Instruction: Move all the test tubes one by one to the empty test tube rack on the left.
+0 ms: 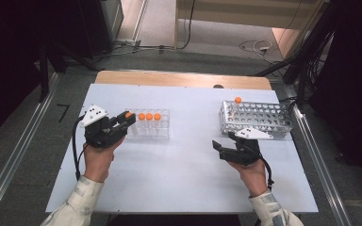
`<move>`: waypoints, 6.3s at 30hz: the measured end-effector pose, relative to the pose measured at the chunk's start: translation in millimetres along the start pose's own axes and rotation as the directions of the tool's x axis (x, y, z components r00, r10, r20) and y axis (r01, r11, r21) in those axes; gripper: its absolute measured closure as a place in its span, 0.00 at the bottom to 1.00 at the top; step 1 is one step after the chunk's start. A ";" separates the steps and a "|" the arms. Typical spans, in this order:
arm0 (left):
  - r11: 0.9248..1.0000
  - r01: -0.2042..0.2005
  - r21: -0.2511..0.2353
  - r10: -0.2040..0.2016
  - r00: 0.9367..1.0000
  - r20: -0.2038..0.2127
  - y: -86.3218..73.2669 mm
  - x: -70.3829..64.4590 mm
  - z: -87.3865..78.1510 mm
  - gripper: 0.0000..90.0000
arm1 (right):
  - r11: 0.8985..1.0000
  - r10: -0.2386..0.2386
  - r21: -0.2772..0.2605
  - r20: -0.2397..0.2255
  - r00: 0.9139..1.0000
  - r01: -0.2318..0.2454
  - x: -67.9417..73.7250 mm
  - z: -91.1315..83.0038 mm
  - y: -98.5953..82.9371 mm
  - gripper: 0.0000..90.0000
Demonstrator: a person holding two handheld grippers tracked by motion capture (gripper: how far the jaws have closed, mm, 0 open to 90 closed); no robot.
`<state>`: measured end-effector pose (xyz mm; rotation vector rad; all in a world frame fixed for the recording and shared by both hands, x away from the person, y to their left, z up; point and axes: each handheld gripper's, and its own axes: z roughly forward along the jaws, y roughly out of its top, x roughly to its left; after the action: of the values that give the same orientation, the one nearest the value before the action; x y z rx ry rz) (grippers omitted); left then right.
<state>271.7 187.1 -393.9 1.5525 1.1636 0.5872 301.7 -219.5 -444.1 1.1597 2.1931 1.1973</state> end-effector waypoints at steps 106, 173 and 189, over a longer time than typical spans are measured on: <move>0.999 0.015 0.035 -0.013 0.998 -0.057 -66.4 -11.5 1.3 0.31 | 0.990 0.138 -0.076 0.289 0.947 -0.121 -67.1 43.1 47.4 0.54; 0.998 0.014 0.054 -0.011 0.998 -0.060 -68.8 -12.4 2.4 0.29 | 0.981 0.124 -0.181 0.274 0.954 -0.075 -73.8 -3.1 80.6 0.80; 0.998 0.013 0.055 -0.009 0.998 -0.058 -69.5 -13.3 2.7 0.29 | 0.984 0.058 -0.173 0.137 0.989 -0.033 -45.8 -26.9 63.8 0.80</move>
<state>242.7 171.6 -456.6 1.5842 1.2403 0.6001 341.7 -251.4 -378.7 1.1903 1.9292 1.2534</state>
